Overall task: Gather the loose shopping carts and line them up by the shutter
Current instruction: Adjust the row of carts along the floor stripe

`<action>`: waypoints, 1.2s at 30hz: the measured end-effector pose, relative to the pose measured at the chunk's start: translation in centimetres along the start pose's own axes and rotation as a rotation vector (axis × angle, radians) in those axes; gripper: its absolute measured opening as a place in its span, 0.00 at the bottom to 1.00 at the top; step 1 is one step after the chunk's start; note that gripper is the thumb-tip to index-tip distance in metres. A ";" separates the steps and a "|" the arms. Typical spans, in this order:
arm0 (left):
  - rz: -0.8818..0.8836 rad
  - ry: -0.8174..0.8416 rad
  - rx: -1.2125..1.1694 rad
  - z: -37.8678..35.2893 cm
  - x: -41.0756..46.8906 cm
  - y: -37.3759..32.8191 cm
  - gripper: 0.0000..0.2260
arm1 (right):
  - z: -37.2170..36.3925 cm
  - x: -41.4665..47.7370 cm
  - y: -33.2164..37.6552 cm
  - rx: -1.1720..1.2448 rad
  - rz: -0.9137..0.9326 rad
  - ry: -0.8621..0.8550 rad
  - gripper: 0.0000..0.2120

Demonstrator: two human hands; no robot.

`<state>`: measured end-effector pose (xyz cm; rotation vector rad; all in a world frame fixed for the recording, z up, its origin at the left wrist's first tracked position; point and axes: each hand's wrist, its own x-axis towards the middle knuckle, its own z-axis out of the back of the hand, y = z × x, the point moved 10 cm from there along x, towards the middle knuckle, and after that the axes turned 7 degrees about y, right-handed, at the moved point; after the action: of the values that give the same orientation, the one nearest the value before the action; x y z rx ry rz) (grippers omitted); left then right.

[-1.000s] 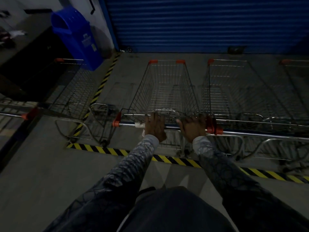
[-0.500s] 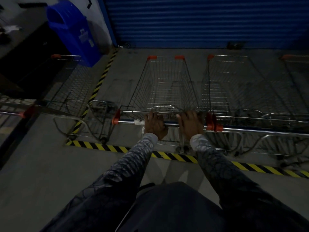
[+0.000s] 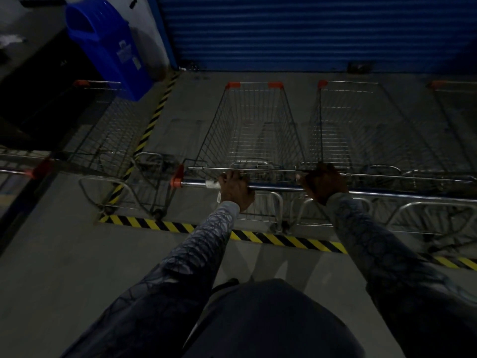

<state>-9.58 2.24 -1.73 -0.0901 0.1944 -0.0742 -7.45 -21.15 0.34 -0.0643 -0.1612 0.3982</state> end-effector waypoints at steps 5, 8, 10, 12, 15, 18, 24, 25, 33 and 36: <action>-0.020 -0.020 0.008 -0.2 -0.4 0.1 0.20 | -1.4 -0.3 0.2 -0.075 -0.008 0.158 0.44; -0.029 -0.028 0.020 -0.1 -0.7 -0.2 0.19 | -1.5 -0.6 0.4 -0.109 -0.011 0.210 0.45; -0.027 -0.022 0.026 -0.1 -0.7 -0.2 0.19 | -1.5 -0.7 0.2 -0.107 -0.020 0.223 0.43; -0.024 -0.030 0.037 -0.1 -0.7 -0.3 0.19 | -1.3 -0.7 0.2 -0.077 -0.018 0.201 0.44; -0.009 -0.058 0.024 0.0 -0.7 -0.1 0.18 | -0.8 -0.9 0.2 -0.013 -0.013 0.135 0.43; -0.003 -0.072 0.021 -0.1 -0.6 0.0 0.17 | -1.2 -0.7 -0.2 0.018 -0.032 0.124 0.44; 0.012 -0.066 0.035 -0.4 -0.1 0.1 0.17 | -0.6 -0.8 0.0 0.059 -0.002 0.054 0.31; 0.013 -0.063 0.038 -0.4 -0.1 0.1 0.17 | -0.7 -0.7 0.0 0.057 -0.001 0.062 0.30; 0.004 -0.033 0.051 -0.5 0.1 0.0 0.18 | -2.0 -0.5 -0.5 0.035 -0.027 0.129 0.39; -0.011 -0.016 0.081 -0.5 0.0 -0.2 0.20 | -1.8 -0.6 -0.6 0.011 -0.039 0.110 0.38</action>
<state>-9.69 1.98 -2.18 -0.0111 0.1748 -0.0924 -7.48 -22.01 -1.45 -0.0718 -0.0518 0.3555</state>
